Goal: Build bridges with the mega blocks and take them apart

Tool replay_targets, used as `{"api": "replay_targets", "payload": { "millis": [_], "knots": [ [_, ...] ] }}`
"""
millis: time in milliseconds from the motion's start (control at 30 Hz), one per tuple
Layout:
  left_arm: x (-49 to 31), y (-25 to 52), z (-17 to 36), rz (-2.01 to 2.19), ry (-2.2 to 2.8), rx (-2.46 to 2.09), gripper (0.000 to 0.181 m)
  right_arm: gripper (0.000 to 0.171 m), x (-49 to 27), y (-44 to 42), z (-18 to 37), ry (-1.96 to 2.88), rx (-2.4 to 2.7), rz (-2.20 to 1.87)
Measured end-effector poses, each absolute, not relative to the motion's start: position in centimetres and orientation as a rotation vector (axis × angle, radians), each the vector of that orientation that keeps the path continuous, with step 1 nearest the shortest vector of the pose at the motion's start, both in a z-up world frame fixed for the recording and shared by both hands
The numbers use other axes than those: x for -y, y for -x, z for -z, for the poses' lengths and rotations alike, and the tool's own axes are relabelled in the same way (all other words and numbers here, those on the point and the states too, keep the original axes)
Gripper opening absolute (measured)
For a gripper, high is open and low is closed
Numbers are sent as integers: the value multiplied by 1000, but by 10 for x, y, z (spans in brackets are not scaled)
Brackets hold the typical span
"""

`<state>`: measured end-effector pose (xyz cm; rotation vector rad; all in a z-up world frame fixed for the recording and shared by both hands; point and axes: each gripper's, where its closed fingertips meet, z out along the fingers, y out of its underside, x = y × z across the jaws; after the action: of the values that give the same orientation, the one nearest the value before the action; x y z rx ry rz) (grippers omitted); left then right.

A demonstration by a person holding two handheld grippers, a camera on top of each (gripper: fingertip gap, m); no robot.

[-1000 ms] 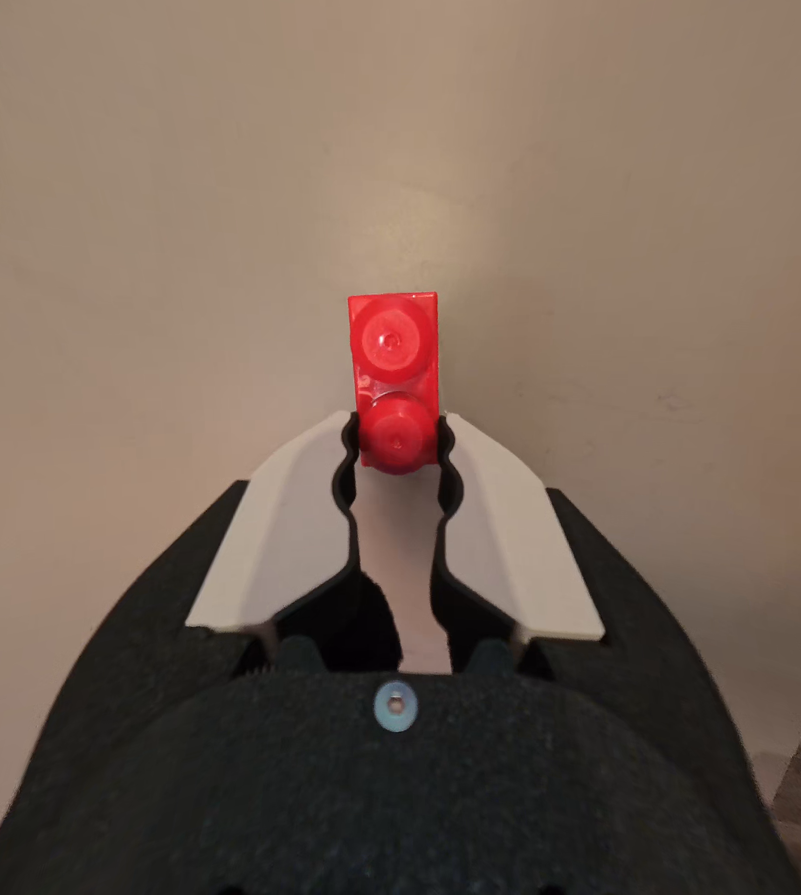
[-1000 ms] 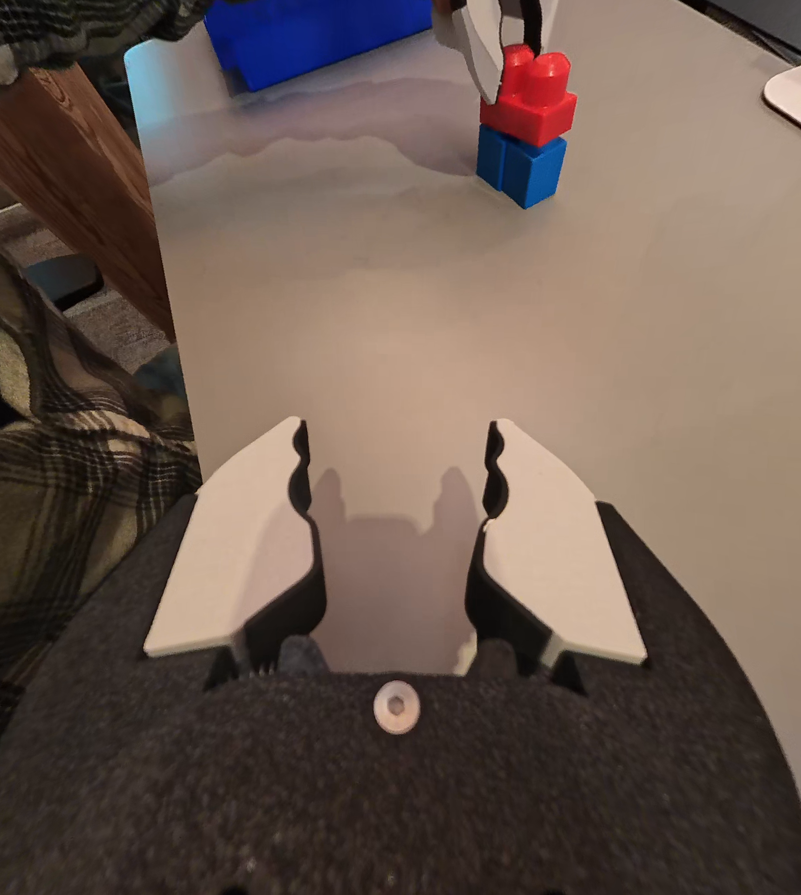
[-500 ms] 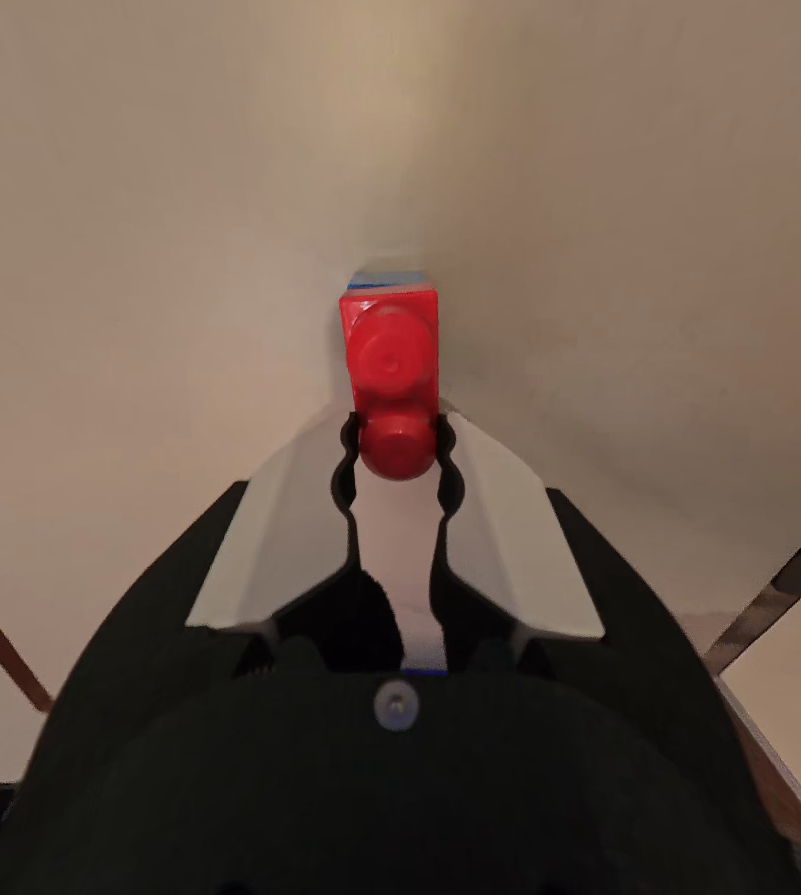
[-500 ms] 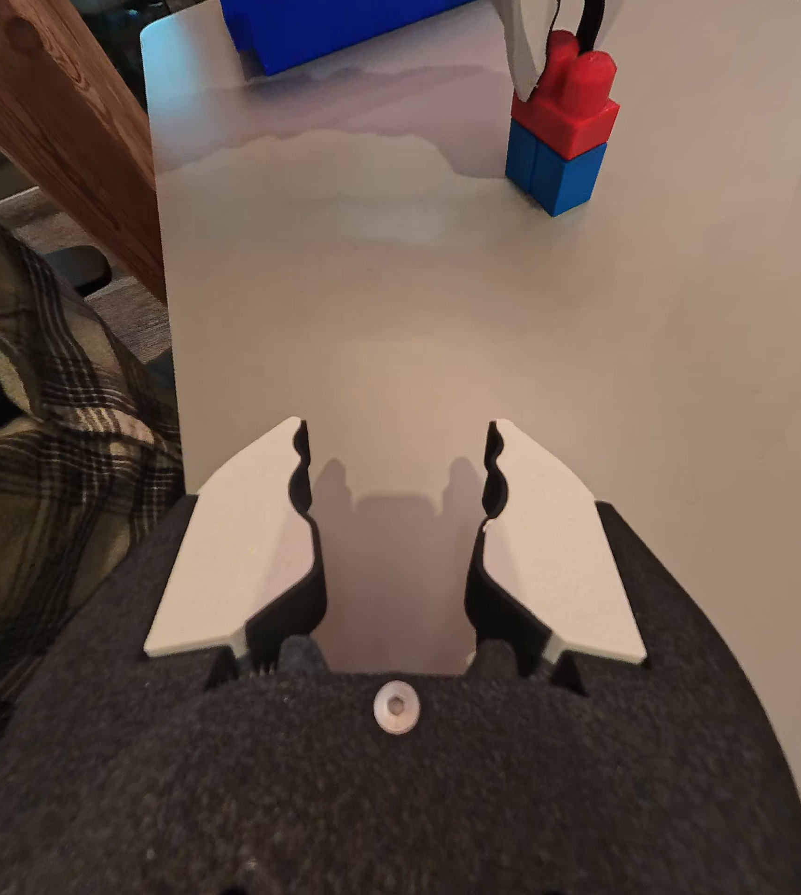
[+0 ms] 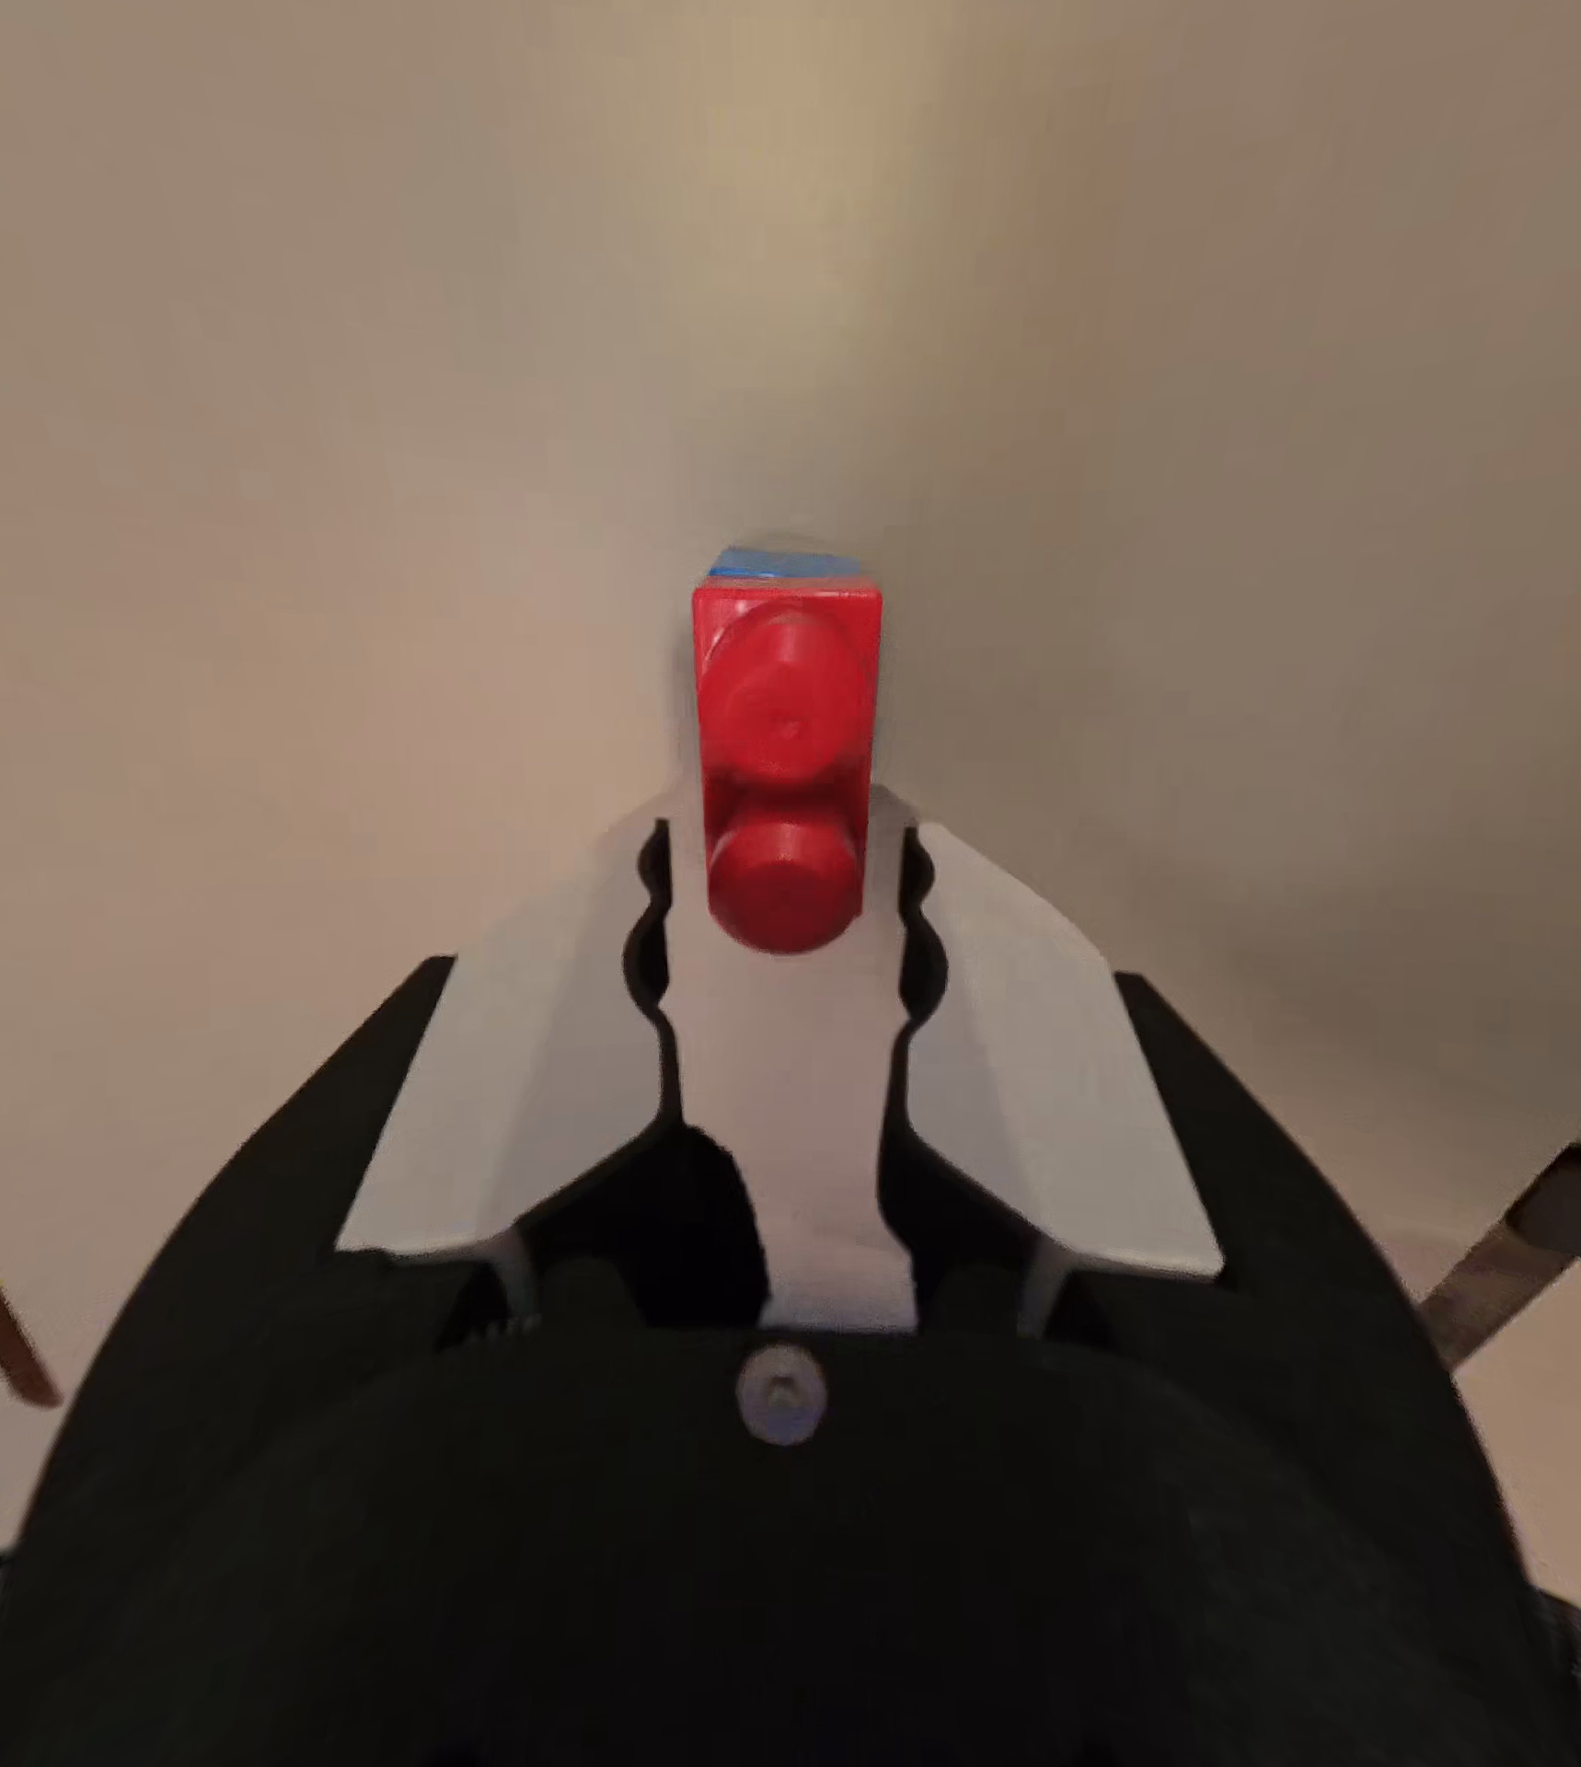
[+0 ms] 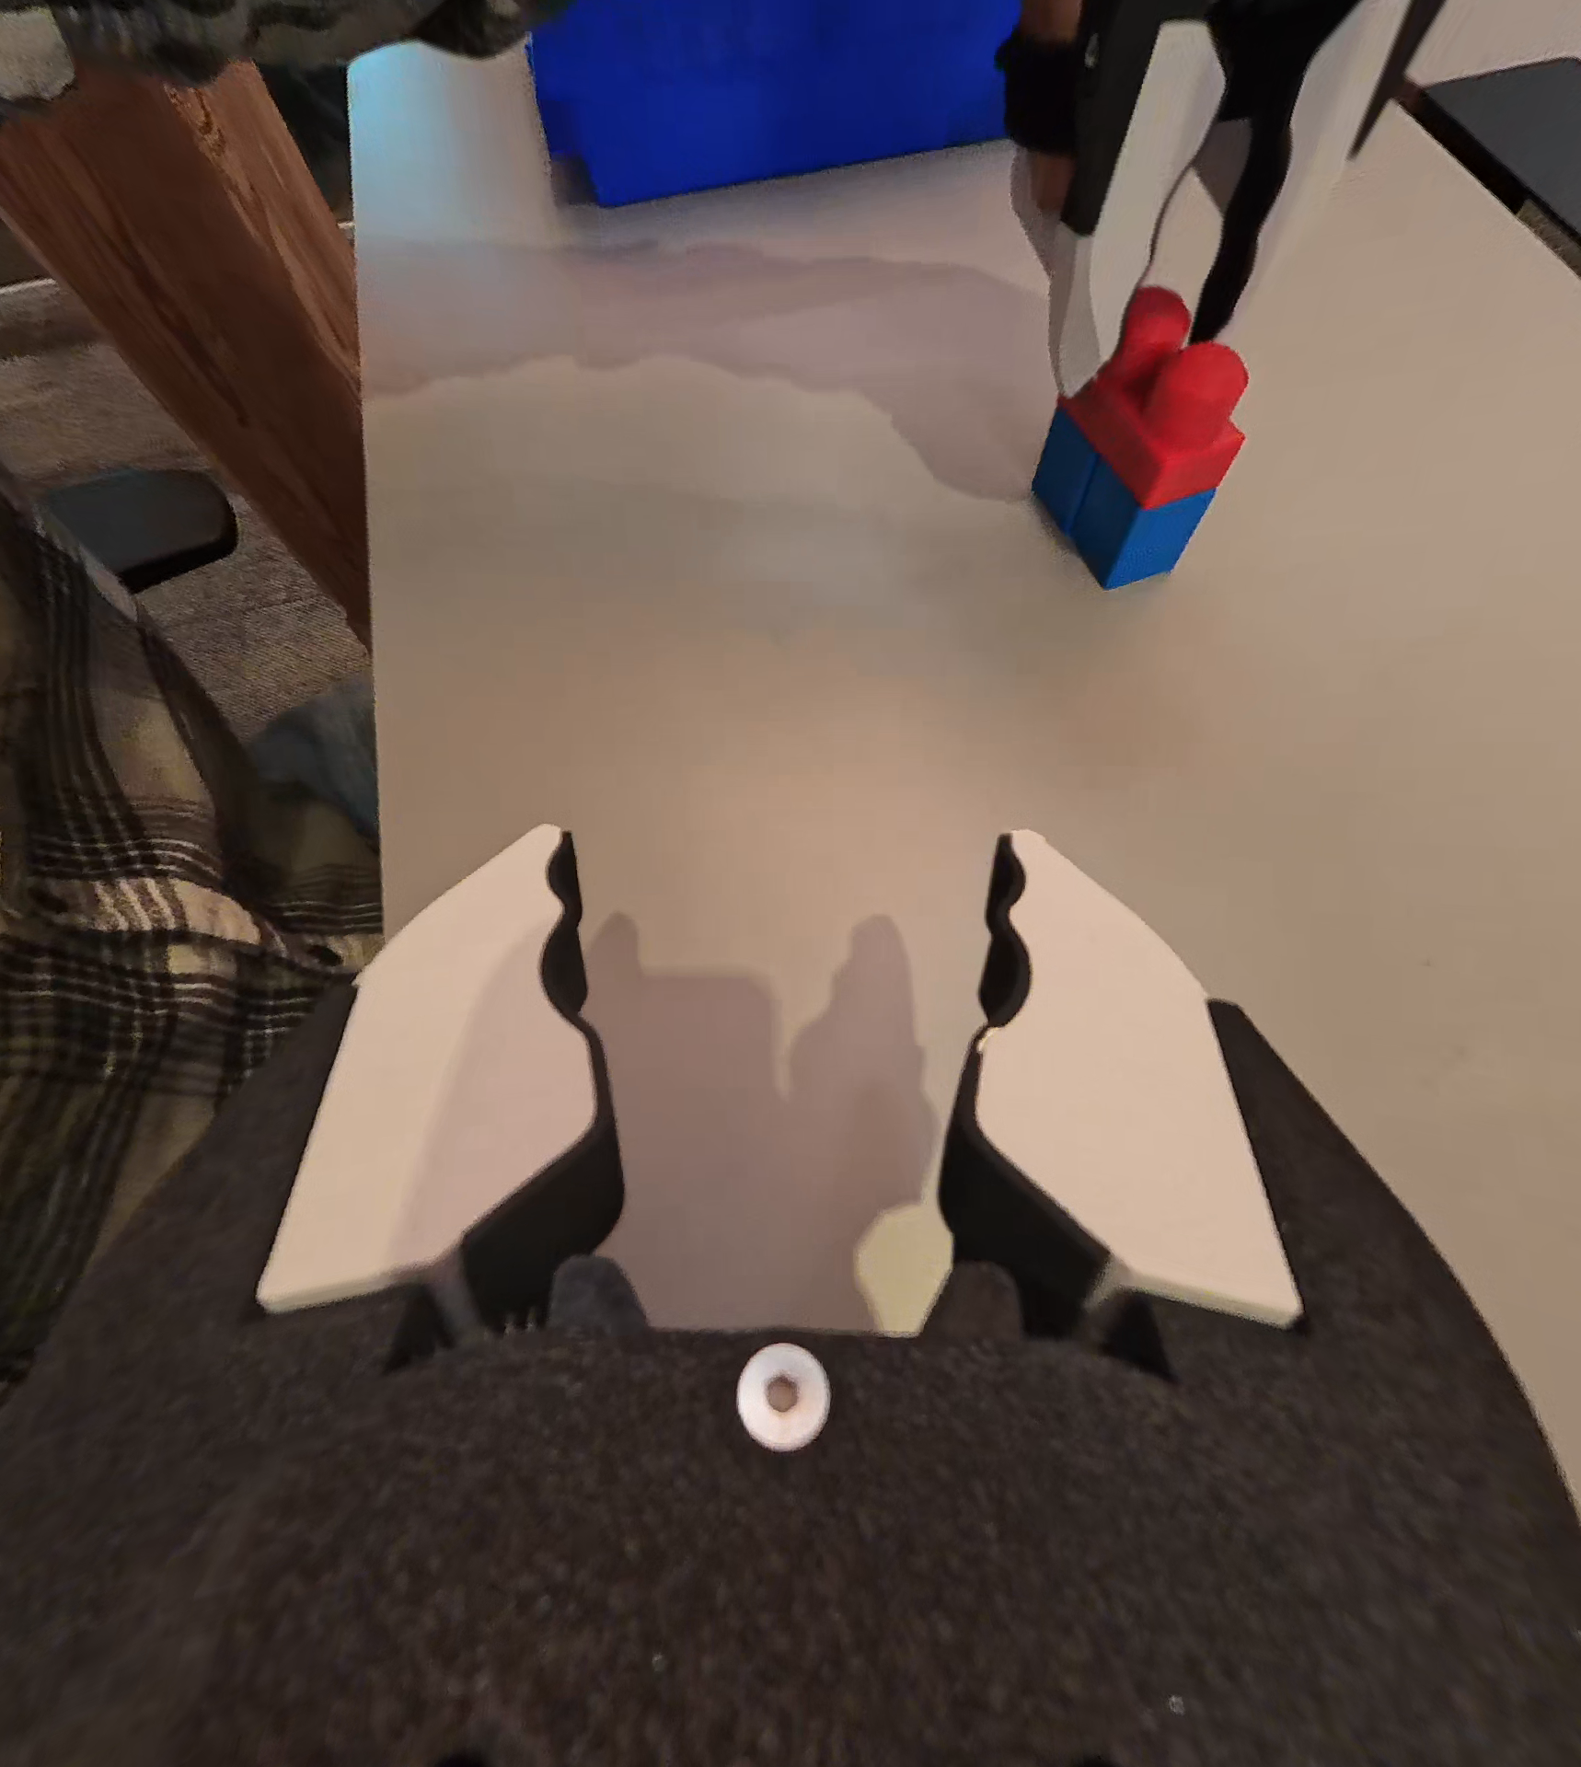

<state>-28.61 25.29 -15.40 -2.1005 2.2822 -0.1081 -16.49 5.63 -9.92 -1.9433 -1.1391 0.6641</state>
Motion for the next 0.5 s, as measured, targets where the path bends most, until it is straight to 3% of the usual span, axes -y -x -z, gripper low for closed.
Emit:
{"api": "replay_targets", "payload": {
  "millis": [200,500],
  "knots": [
    [-251,281,121,627,1916,-1864,72,86,-56,163,99,1940,1115,-660],
    [-251,291,162,789,1791,-1635,69,86,-97,177,114,1974,1125,-641]
  ]
}}
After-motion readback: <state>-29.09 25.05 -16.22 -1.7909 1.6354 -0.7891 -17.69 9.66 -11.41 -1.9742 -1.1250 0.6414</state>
